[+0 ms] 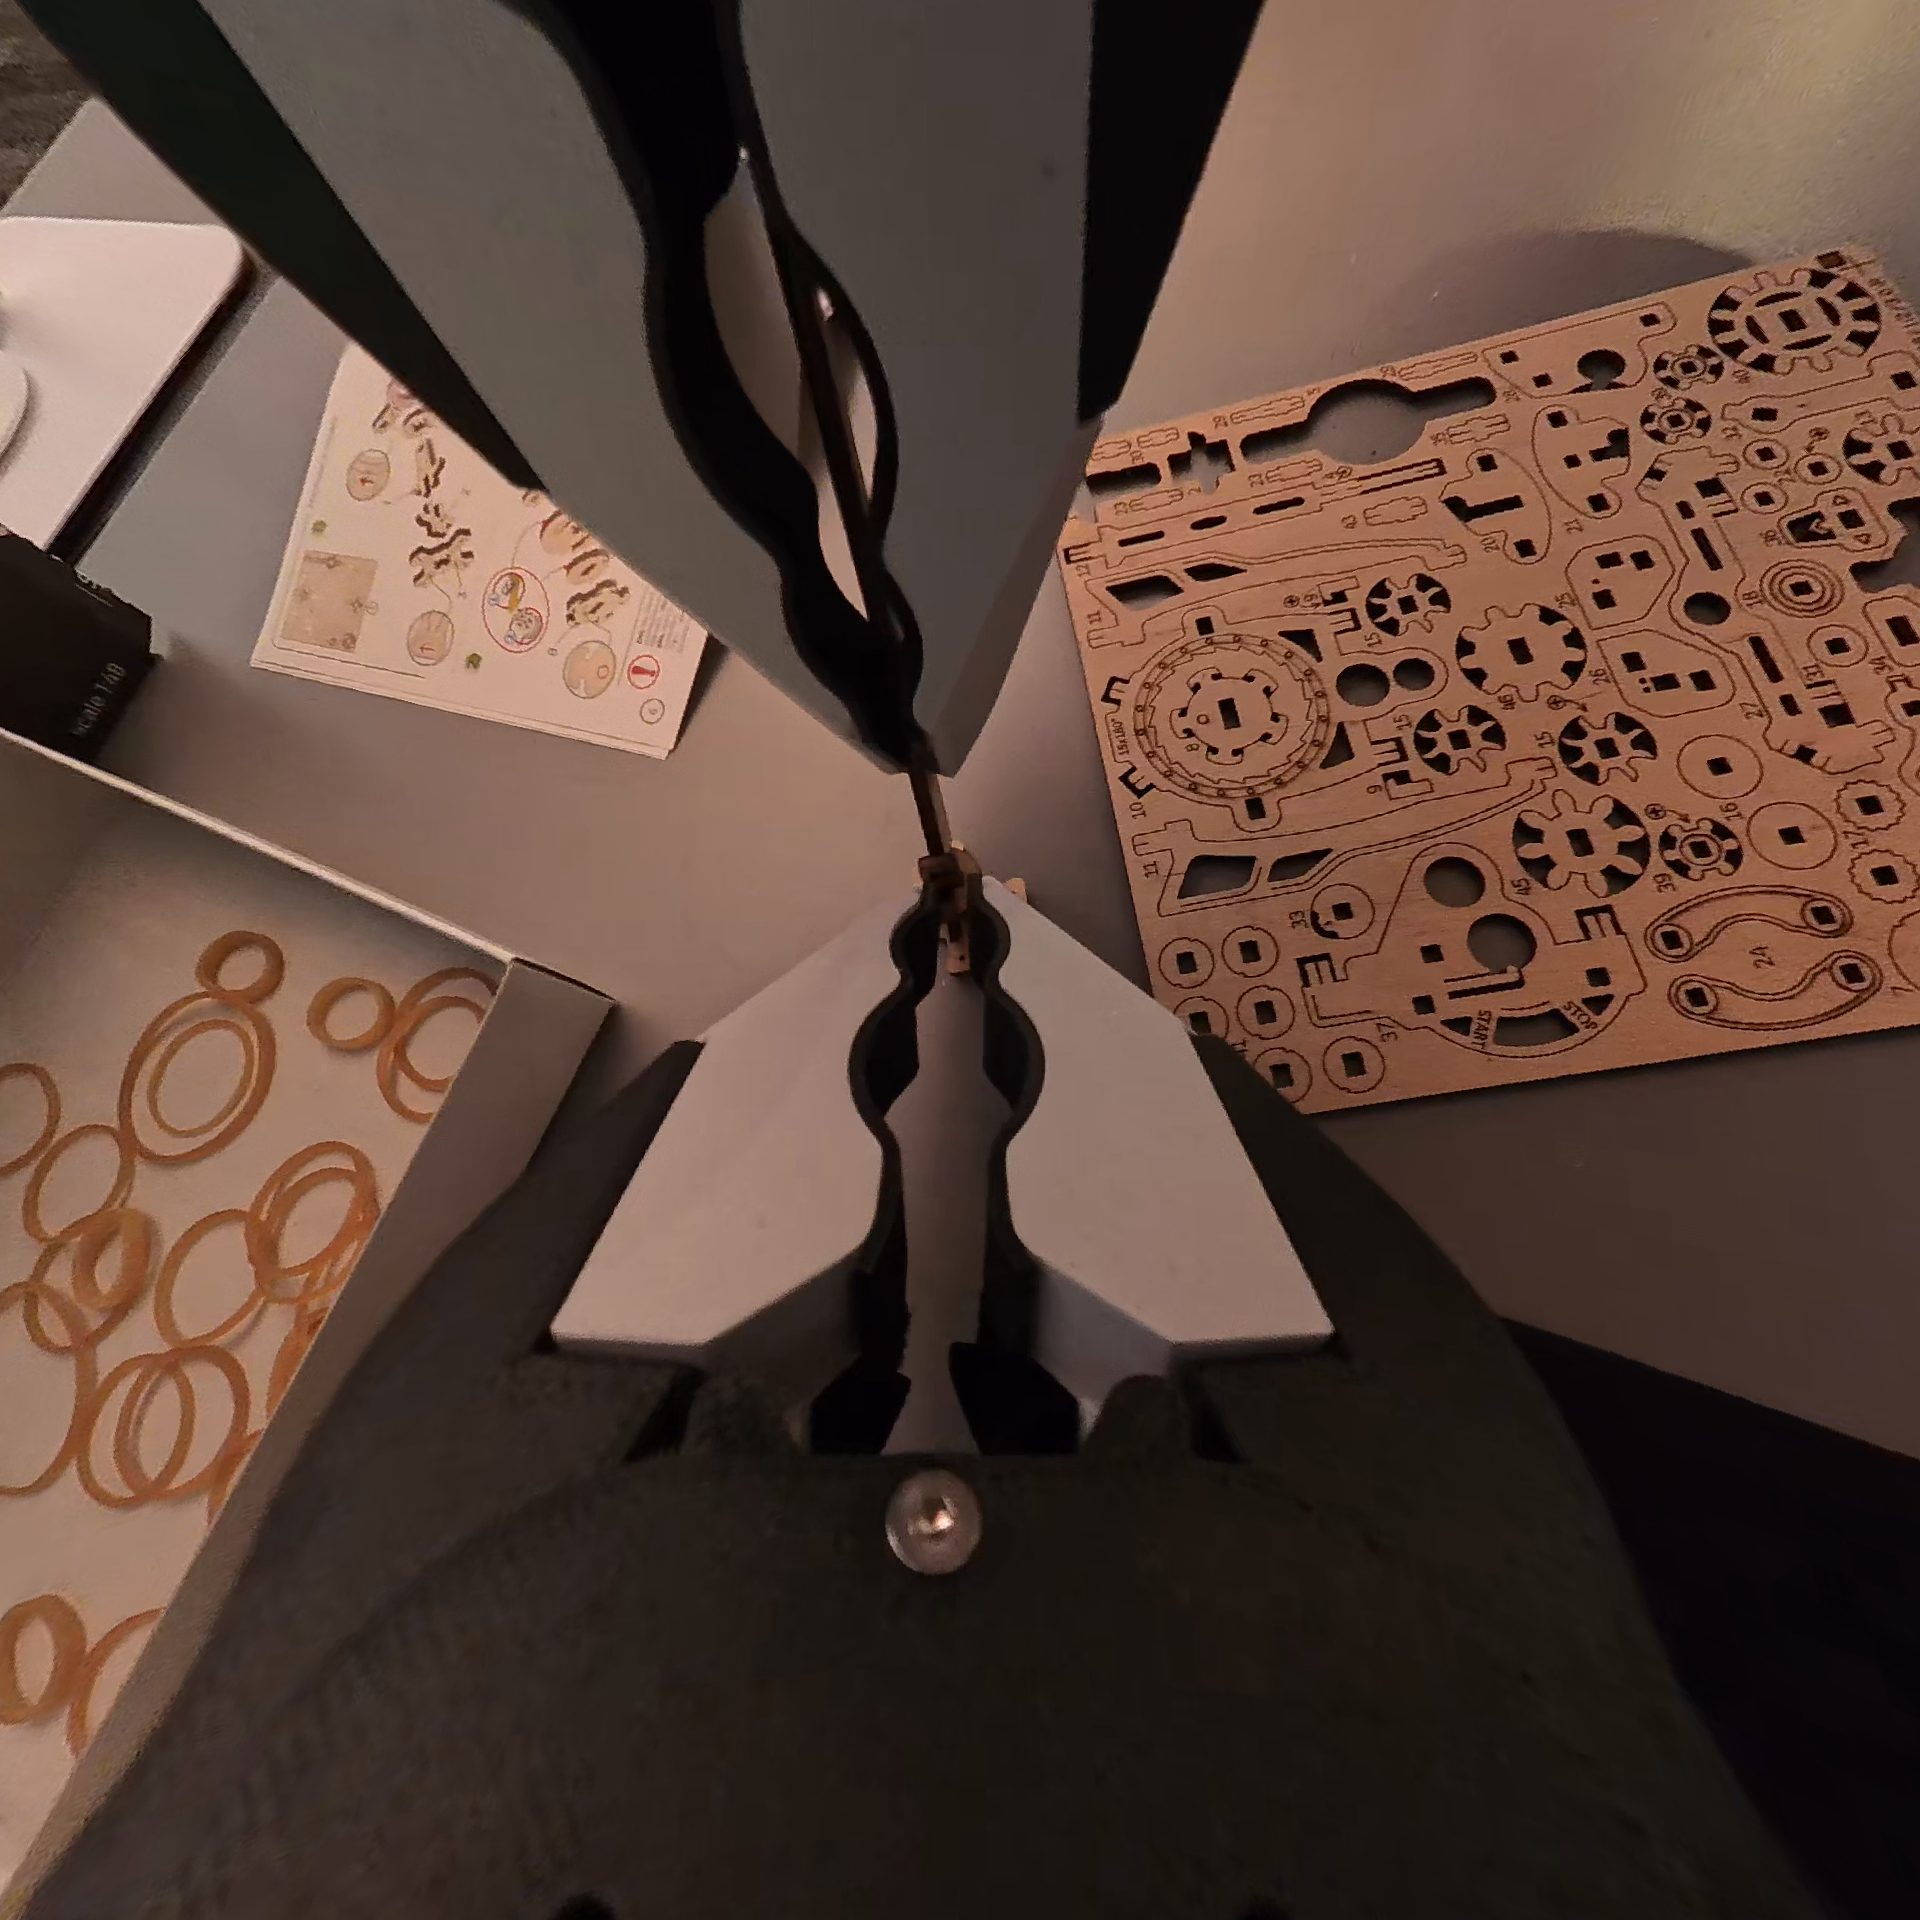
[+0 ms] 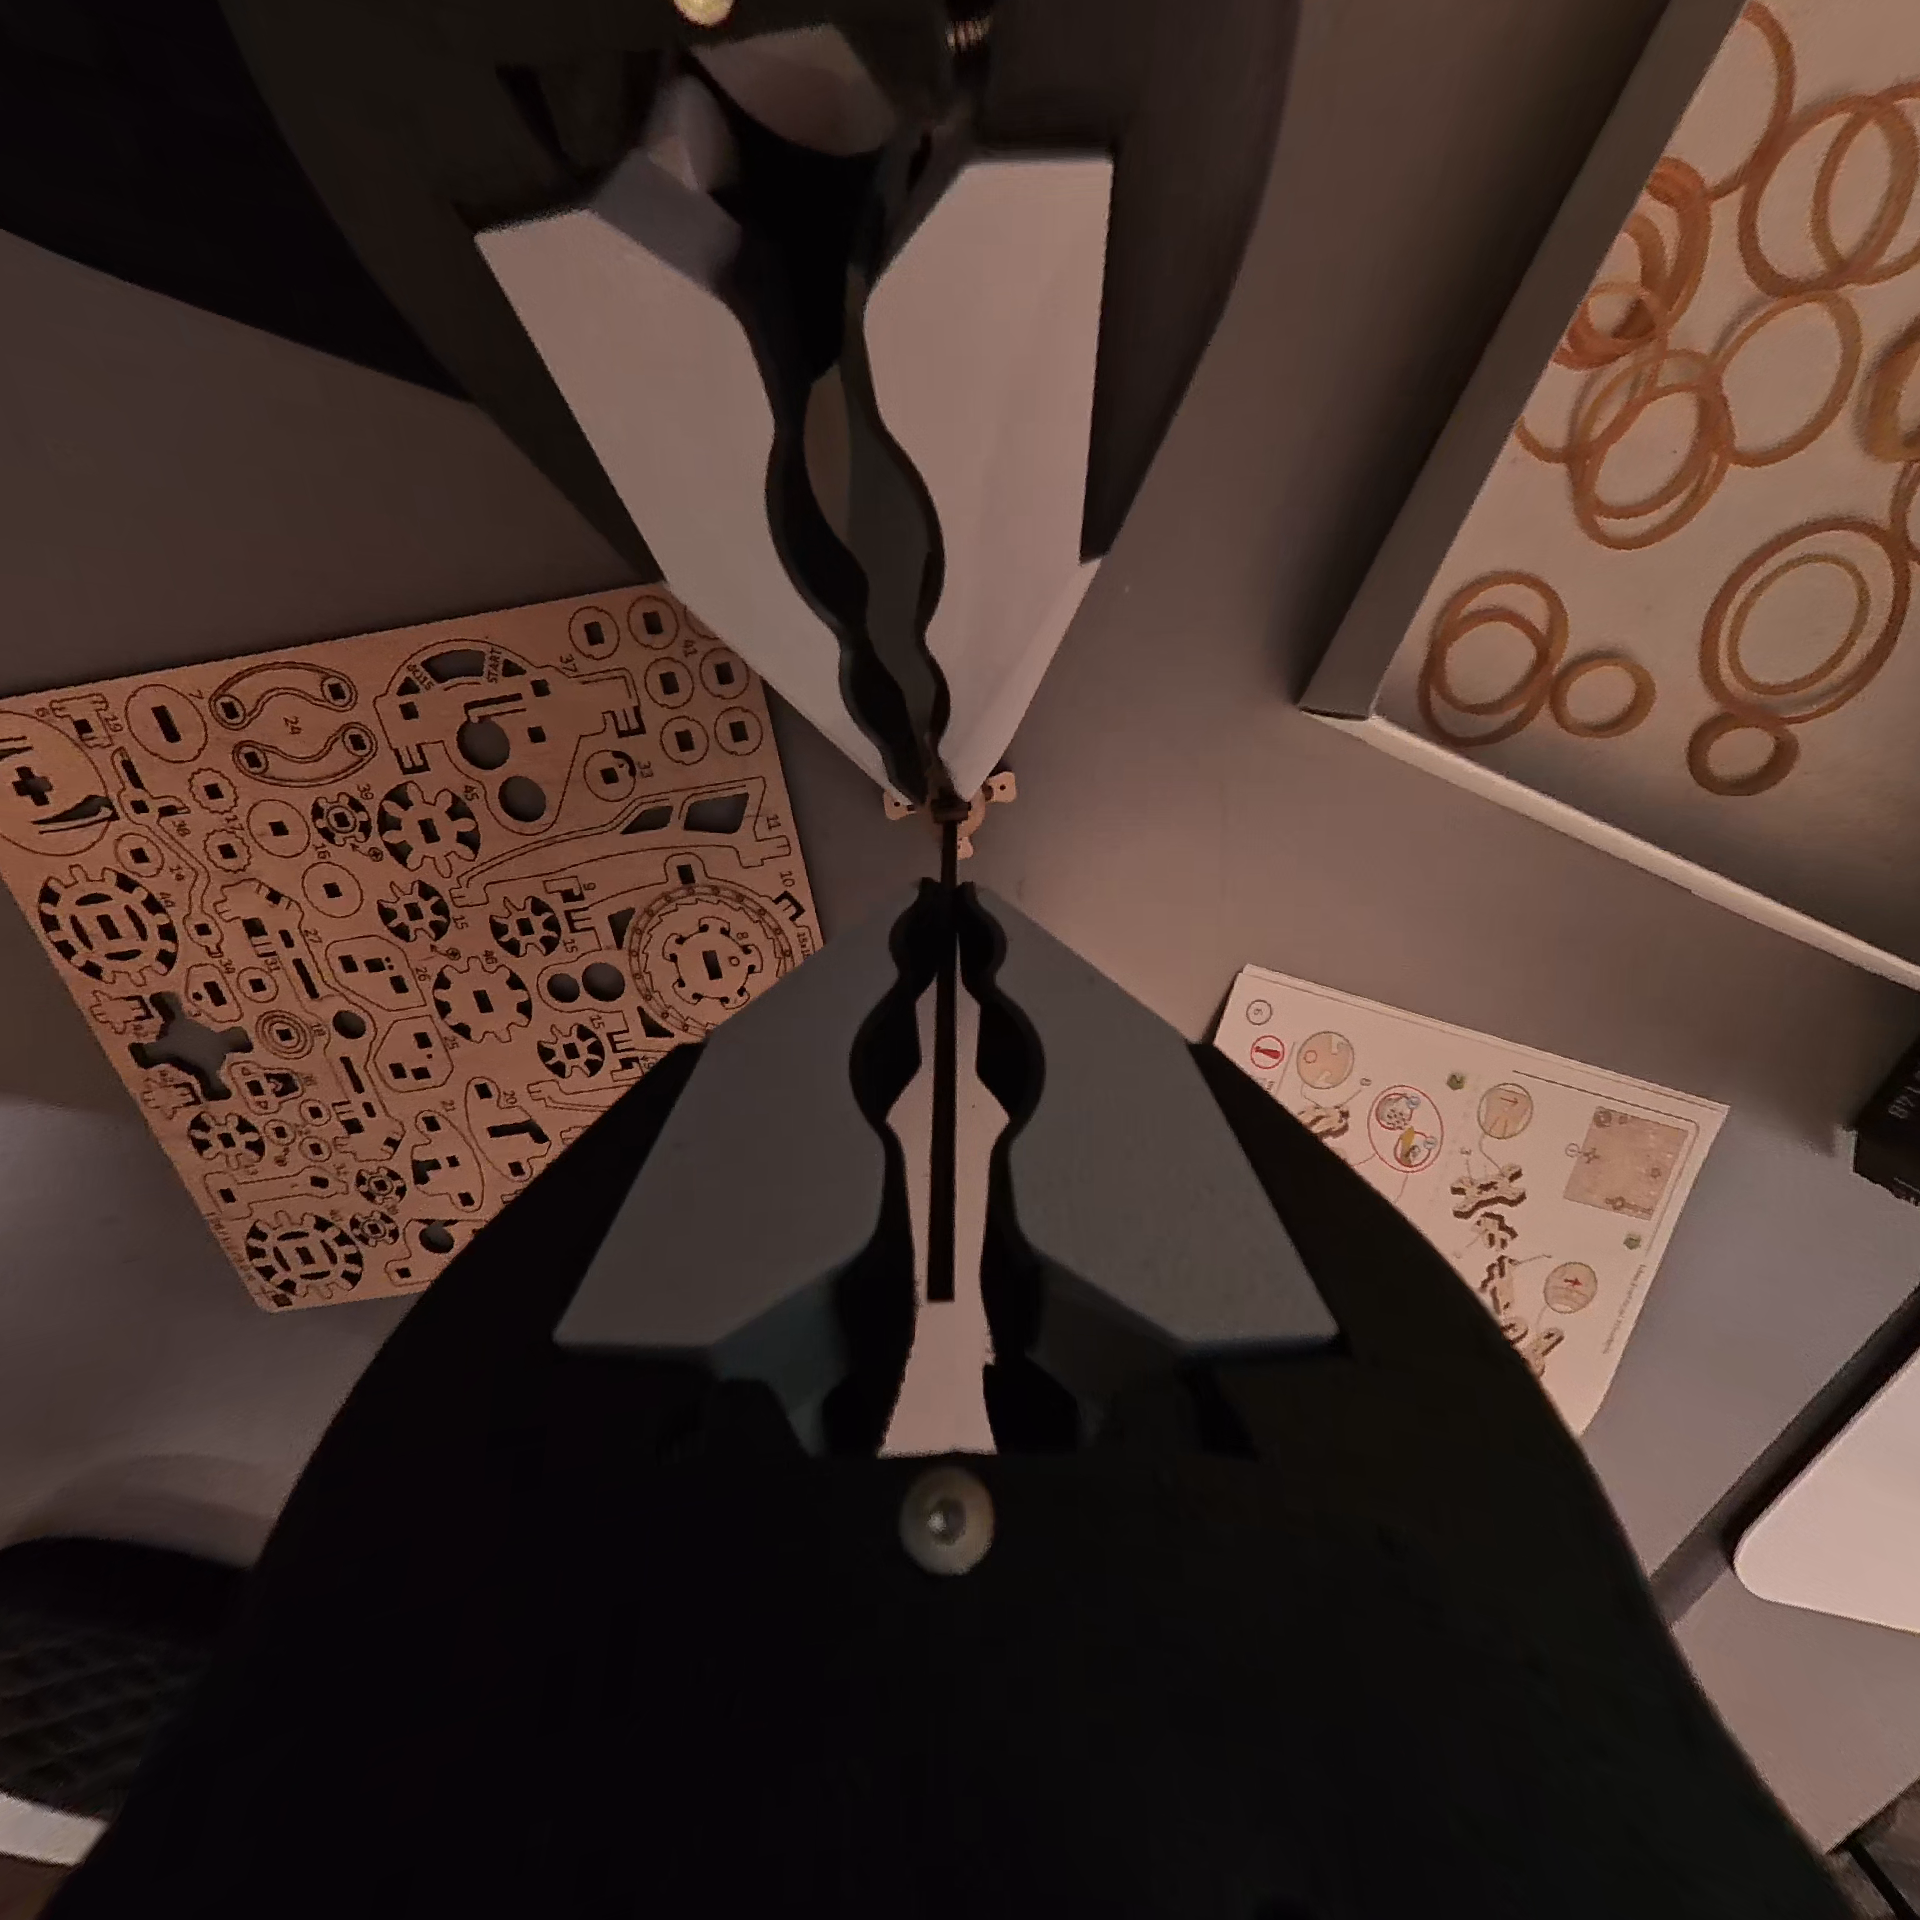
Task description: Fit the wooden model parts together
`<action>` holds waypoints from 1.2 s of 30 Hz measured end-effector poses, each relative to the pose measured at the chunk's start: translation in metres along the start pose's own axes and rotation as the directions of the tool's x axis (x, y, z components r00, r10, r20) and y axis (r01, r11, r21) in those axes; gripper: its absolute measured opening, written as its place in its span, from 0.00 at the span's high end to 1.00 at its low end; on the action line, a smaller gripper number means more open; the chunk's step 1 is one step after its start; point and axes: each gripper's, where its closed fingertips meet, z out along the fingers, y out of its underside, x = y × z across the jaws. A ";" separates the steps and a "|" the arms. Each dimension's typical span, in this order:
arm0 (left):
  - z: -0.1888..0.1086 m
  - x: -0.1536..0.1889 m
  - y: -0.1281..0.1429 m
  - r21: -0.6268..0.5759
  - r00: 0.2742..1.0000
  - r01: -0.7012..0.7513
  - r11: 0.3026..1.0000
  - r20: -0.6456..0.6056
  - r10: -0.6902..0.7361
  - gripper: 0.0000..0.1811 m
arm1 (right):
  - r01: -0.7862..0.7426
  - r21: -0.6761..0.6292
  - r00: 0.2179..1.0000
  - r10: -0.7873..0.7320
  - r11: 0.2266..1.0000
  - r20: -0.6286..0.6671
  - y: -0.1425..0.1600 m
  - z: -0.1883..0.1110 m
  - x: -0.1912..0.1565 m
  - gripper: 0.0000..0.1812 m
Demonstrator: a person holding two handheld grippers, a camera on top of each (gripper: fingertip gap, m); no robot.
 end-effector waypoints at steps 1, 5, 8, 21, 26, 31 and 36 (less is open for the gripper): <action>0.000 0.000 0.000 0.002 1.000 0.002 1.000 -0.003 -0.002 0.99 | 0.005 -0.010 1.000 -0.004 1.000 0.007 0.000 0.000 0.000 0.99; 0.000 0.000 0.000 0.017 1.000 -0.002 1.000 -0.010 0.002 0.99 | 0.016 -0.061 0.999 -0.013 0.998 0.048 -0.001 0.001 0.000 0.99; 0.000 0.000 0.000 0.033 1.000 -0.013 0.999 -0.011 0.013 0.98 | 0.032 -0.089 0.998 -0.026 0.996 0.063 -0.002 0.001 0.000 0.99; 0.000 0.001 -0.001 0.048 0.999 -0.039 0.998 -0.004 0.039 0.99 | 0.019 -0.119 0.998 -0.012 0.993 0.056 0.002 0.005 0.000 0.99; -0.001 0.000 -0.001 0.048 0.998 -0.062 0.997 0.024 0.061 0.99 | -0.006 -0.081 0.997 0.011 0.997 0.070 0.002 0.005 0.002 0.99; -0.001 0.000 -0.001 0.050 0.998 -0.062 0.997 0.019 0.061 1.00 | 0.002 -0.056 0.997 0.002 0.998 0.078 0.001 0.005 0.002 0.99; -0.001 0.000 -0.001 0.054 0.998 -0.061 0.997 0.020 0.060 0.99 | 0.024 -0.099 0.995 -0.015 0.995 0.096 0.006 0.011 -0.001 0.99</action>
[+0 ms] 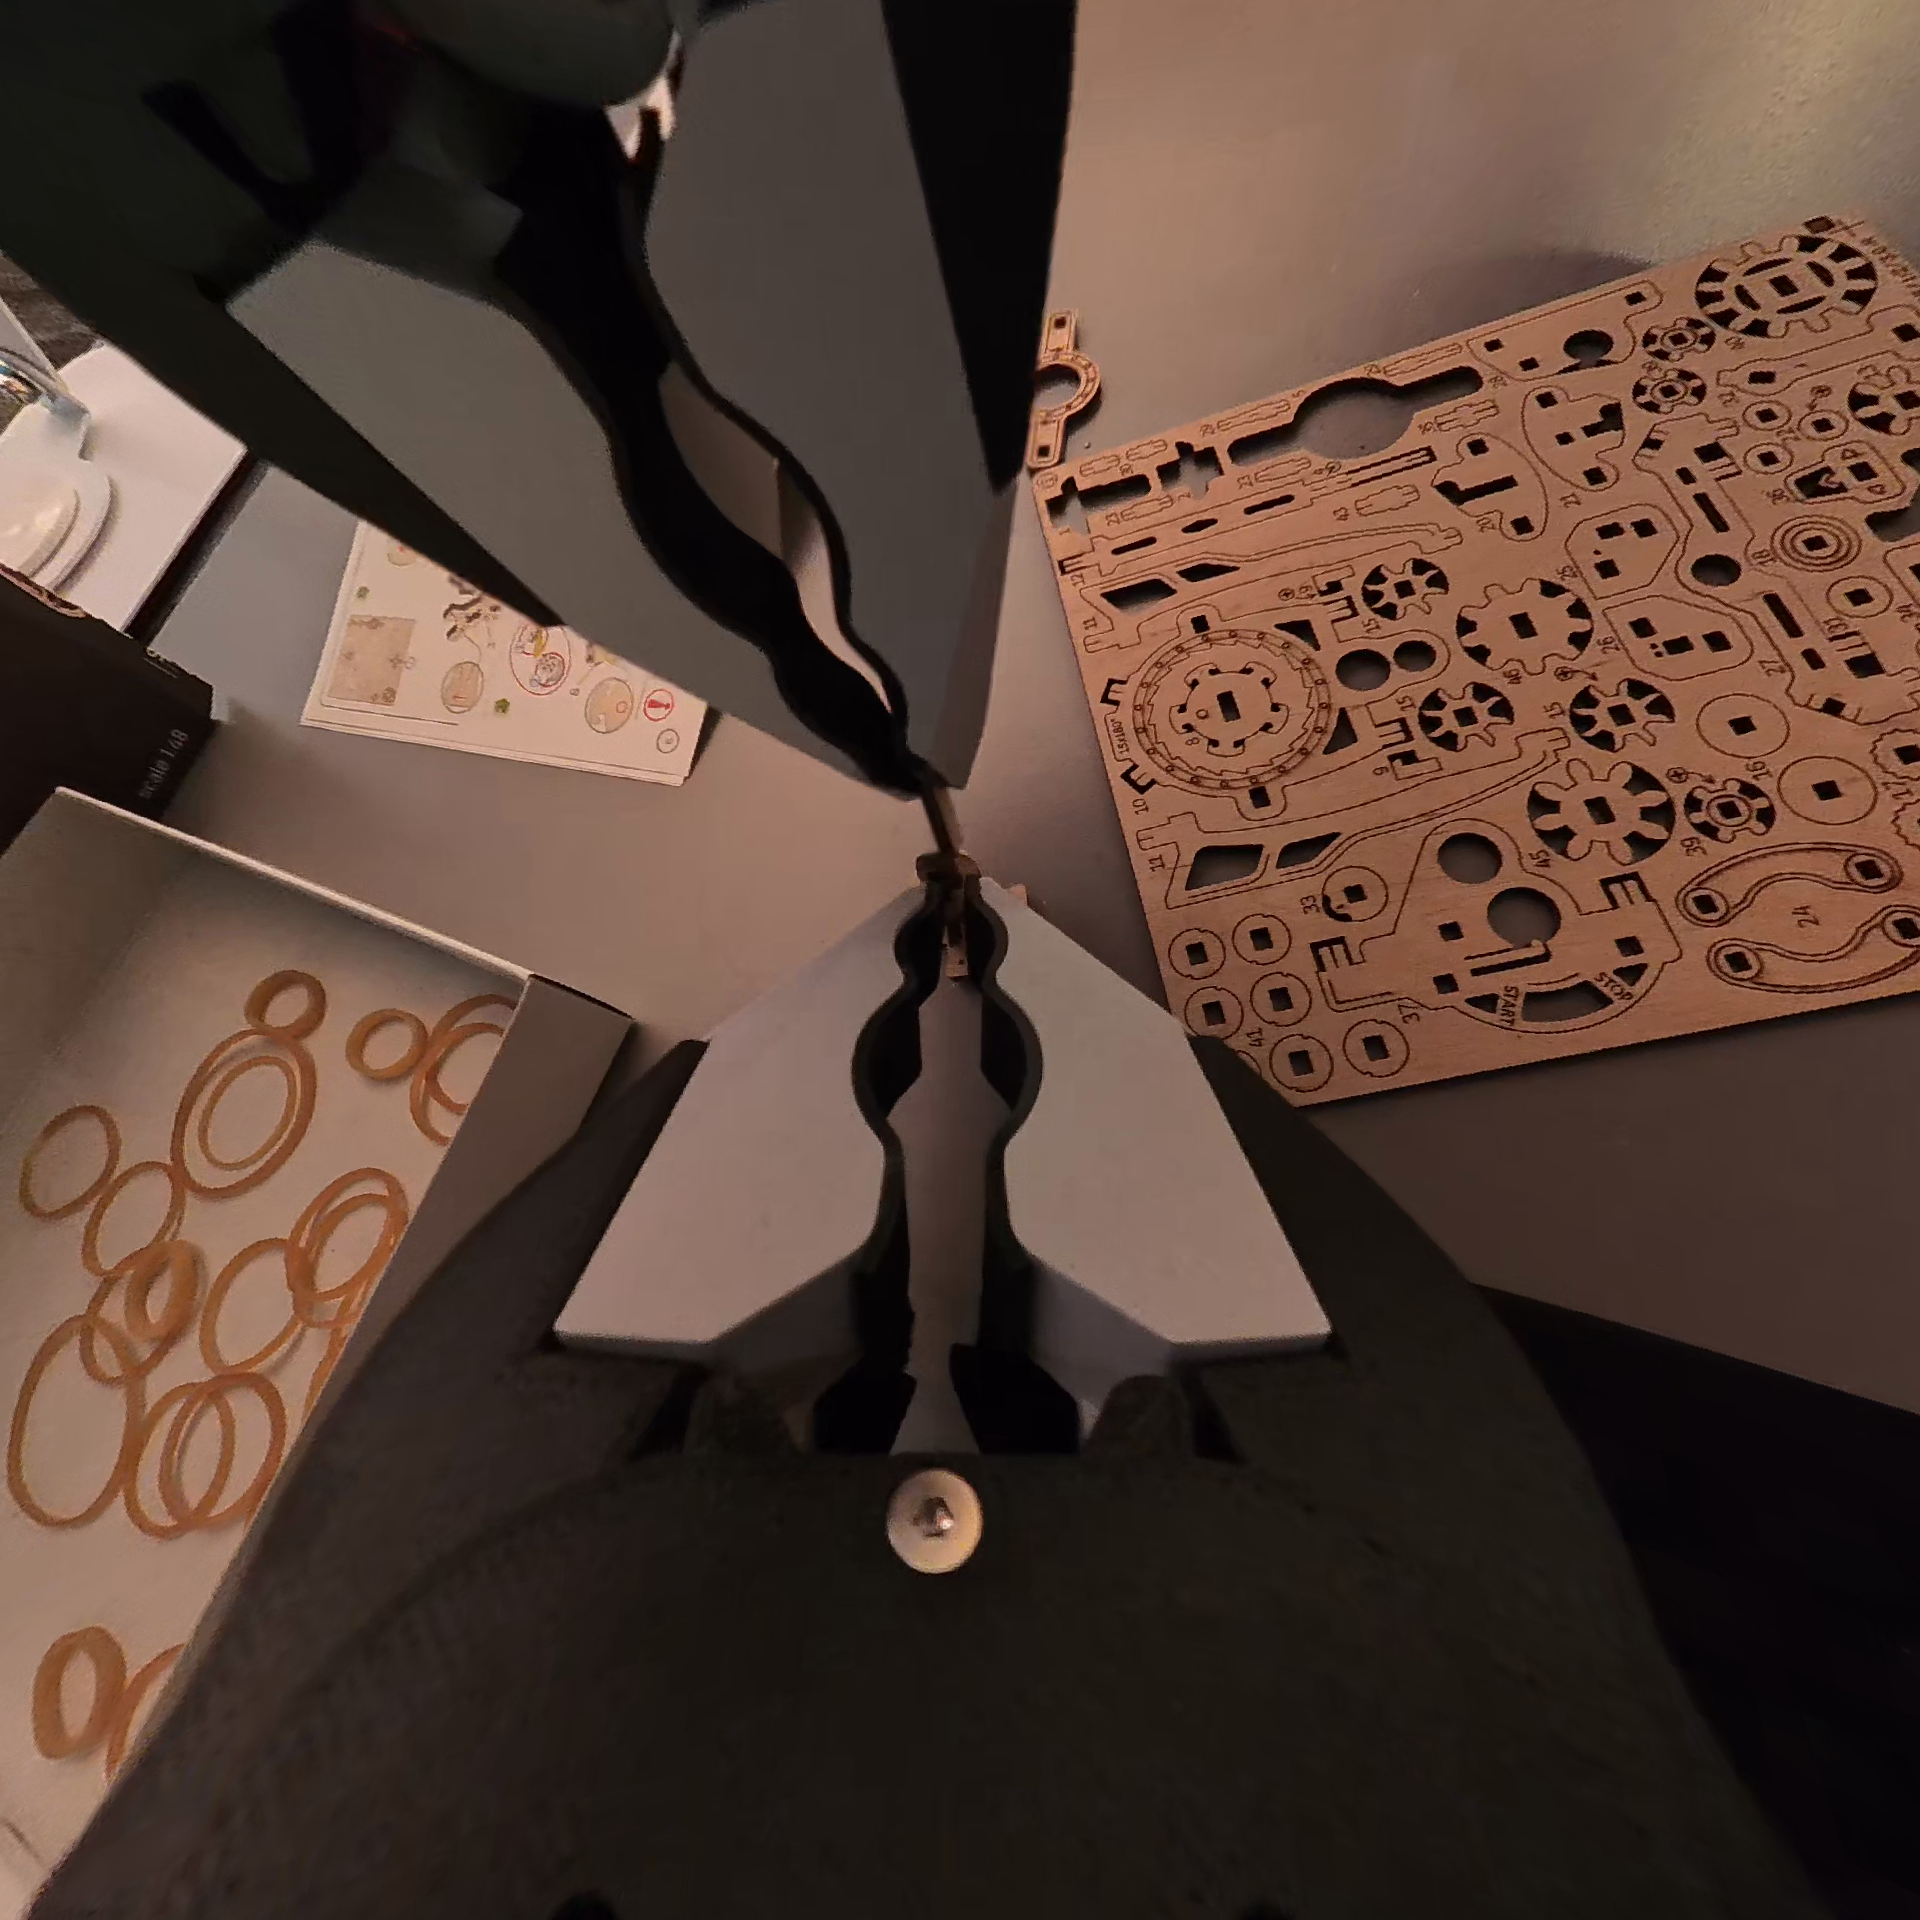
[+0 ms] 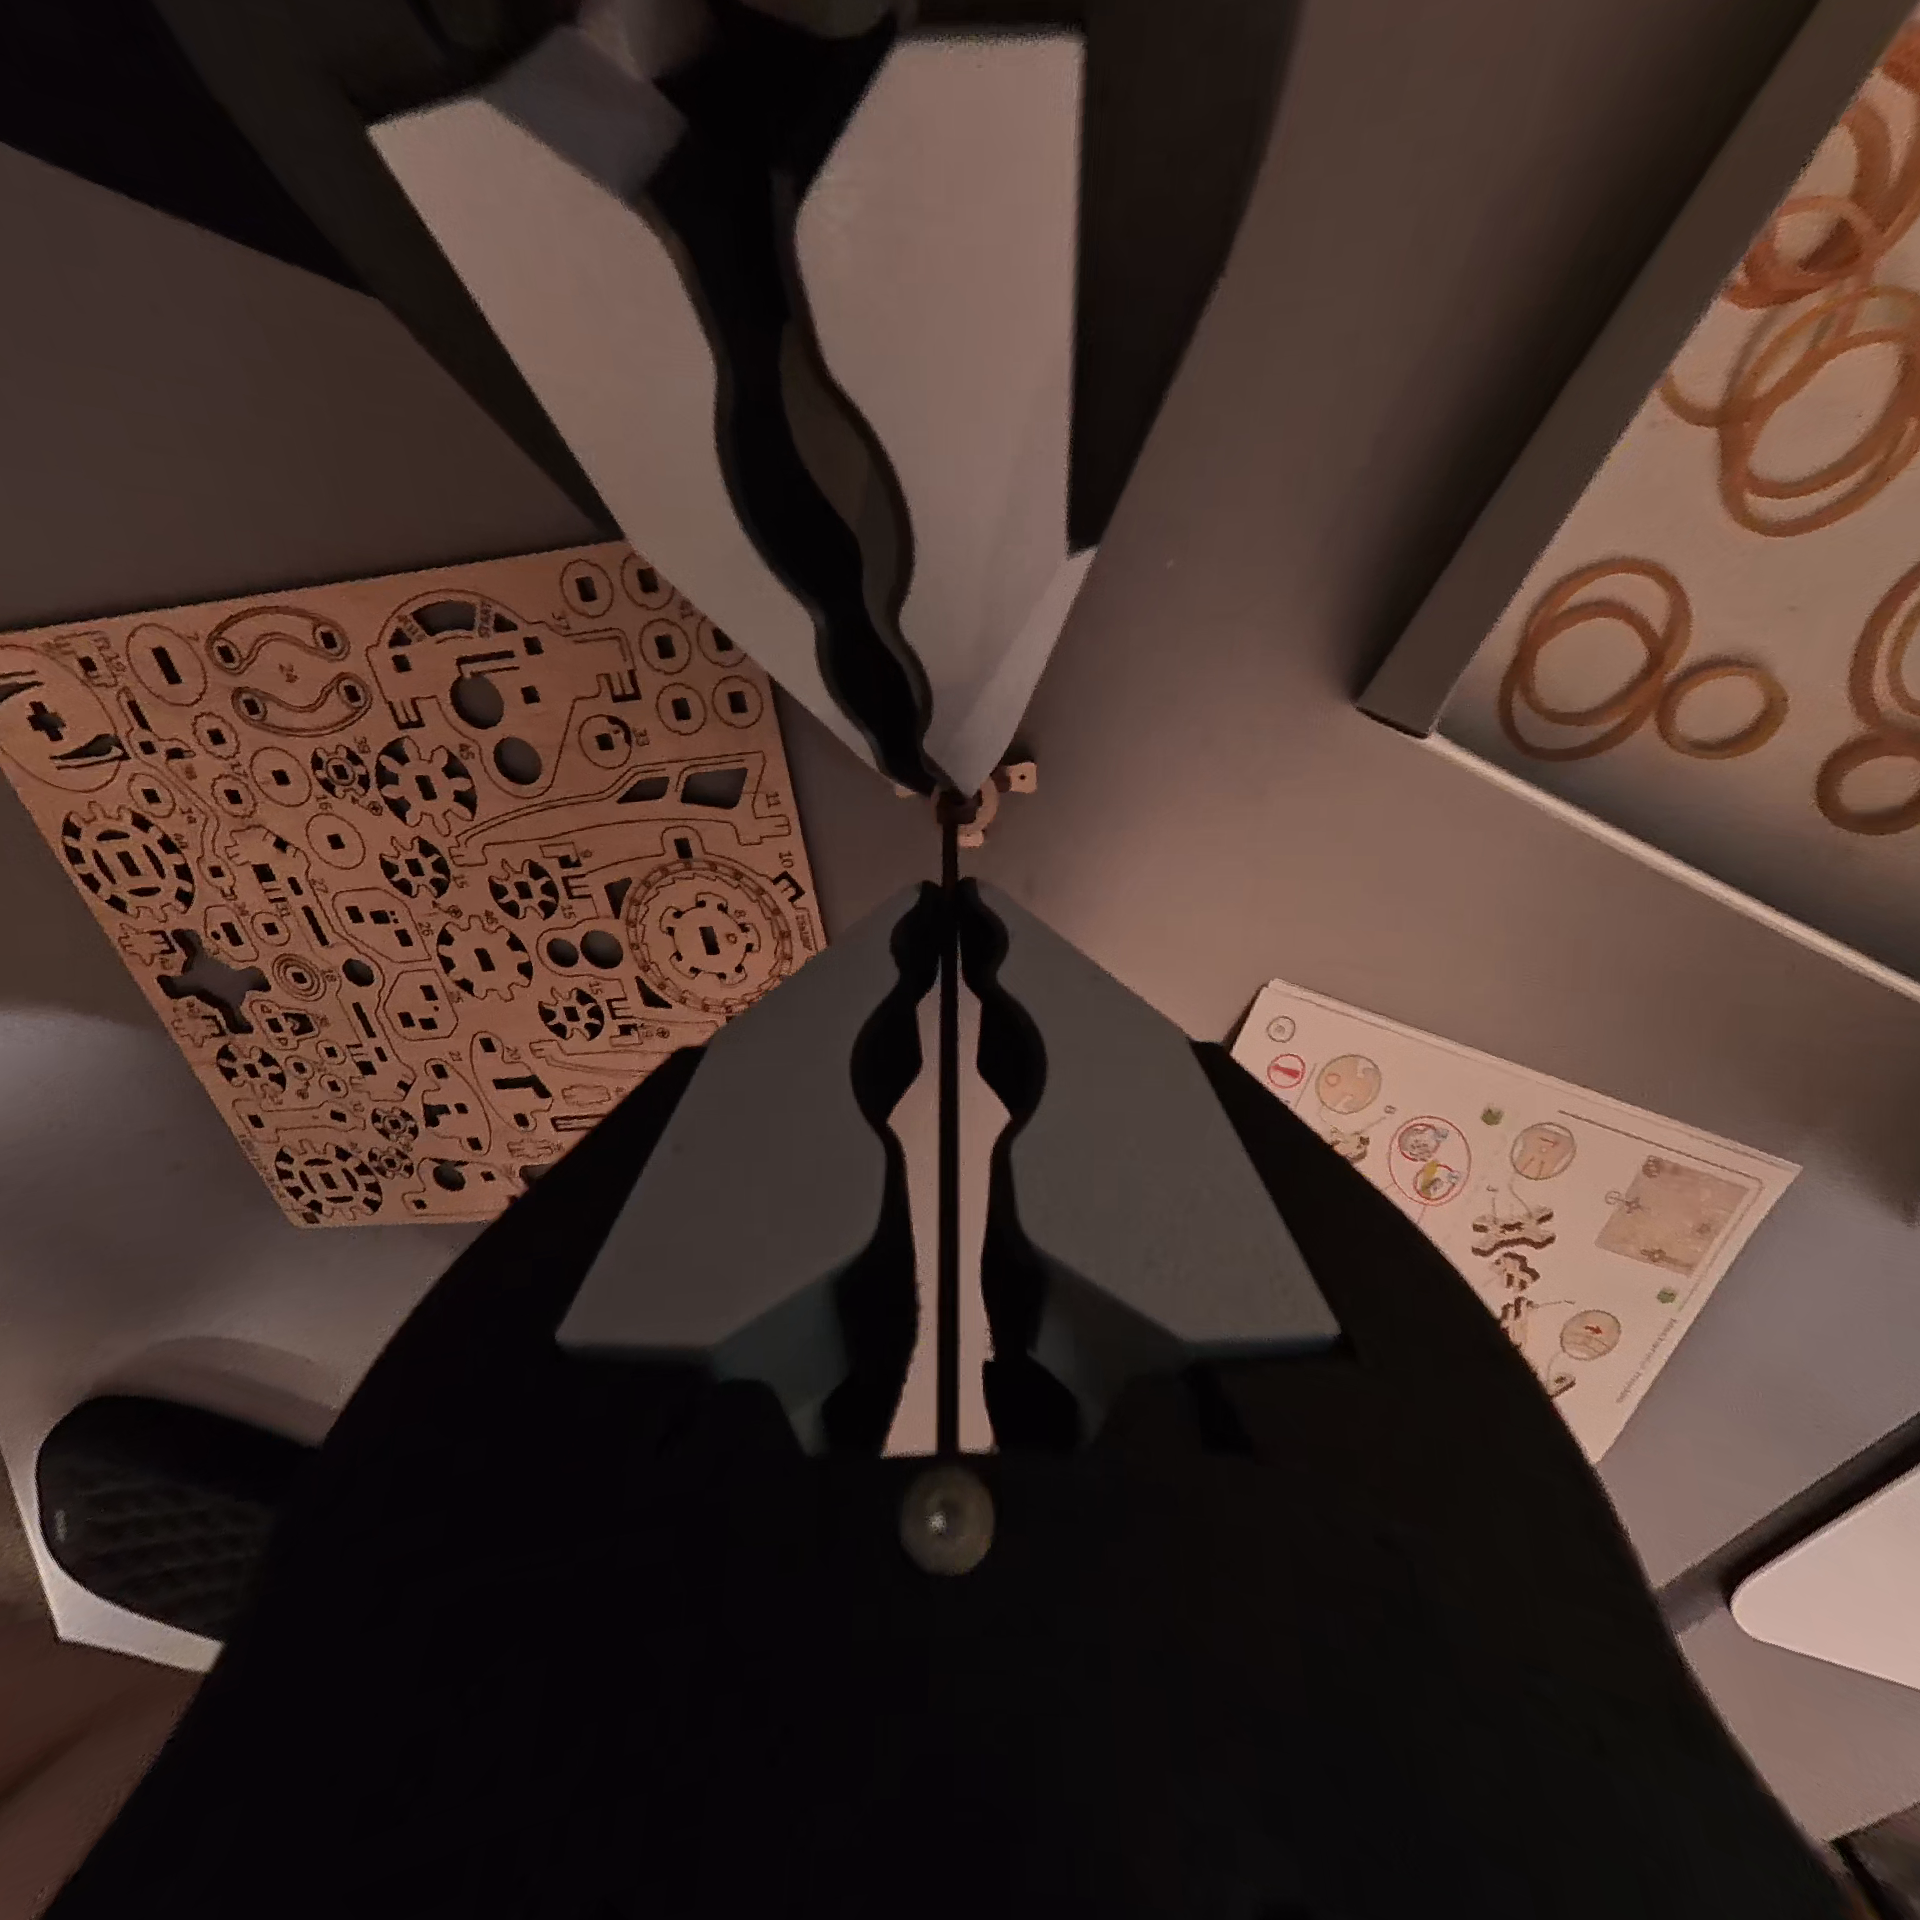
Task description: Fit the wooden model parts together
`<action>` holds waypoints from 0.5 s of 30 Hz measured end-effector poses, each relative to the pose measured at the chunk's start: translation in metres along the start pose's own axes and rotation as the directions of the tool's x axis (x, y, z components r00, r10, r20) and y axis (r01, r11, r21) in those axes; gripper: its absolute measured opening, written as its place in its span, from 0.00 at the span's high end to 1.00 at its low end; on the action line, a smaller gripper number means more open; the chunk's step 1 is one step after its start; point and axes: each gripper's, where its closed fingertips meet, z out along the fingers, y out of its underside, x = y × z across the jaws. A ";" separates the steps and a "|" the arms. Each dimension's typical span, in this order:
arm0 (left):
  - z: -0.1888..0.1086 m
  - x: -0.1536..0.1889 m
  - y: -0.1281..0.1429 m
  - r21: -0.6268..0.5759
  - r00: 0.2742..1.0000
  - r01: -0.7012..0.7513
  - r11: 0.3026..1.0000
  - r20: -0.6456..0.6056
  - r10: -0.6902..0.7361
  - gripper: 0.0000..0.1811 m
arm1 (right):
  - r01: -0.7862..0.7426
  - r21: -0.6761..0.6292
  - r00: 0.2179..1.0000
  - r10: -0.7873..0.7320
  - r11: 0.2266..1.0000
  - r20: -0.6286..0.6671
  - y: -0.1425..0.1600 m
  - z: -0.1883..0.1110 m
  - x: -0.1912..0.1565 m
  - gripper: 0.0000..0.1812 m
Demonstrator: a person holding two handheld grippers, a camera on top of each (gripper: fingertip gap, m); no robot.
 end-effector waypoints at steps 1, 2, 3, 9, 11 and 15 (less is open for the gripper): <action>0.000 -0.001 0.001 -0.003 1.000 -0.002 1.000 0.005 0.002 1.00 | 0.013 0.003 1.000 -0.013 1.000 0.006 -0.001 0.000 -0.002 0.99; 0.000 -0.001 0.001 -0.005 1.000 -0.006 1.000 0.011 0.006 1.00 | 0.018 0.007 1.000 -0.018 1.000 0.006 -0.002 0.000 -0.004 0.99; 0.000 -0.001 0.001 -0.002 1.000 -0.010 1.000 0.013 0.010 1.00 | 0.019 -0.002 1.000 -0.019 1.000 0.003 -0.002 0.000 -0.004 0.99; 0.000 -0.004 0.002 0.000 1.000 -0.004 1.000 0.023 0.004 0.98 | 0.002 0.000 1.000 -0.002 1.000 -0.016 -0.001 -0.004 0.006 0.99; 0.000 -0.005 0.003 -0.002 0.999 -0.003 1.000 0.034 0.003 0.95 | 0.016 -0.004 1.000 -0.016 1.000 -0.015 -0.001 -0.005 0.008 0.99; -0.003 -0.010 0.003 0.006 0.998 0.024 1.000 0.051 -0.024 0.94 | 0.047 -0.041 0.999 -0.047 0.998 -0.007 0.001 -0.001 0.009 0.99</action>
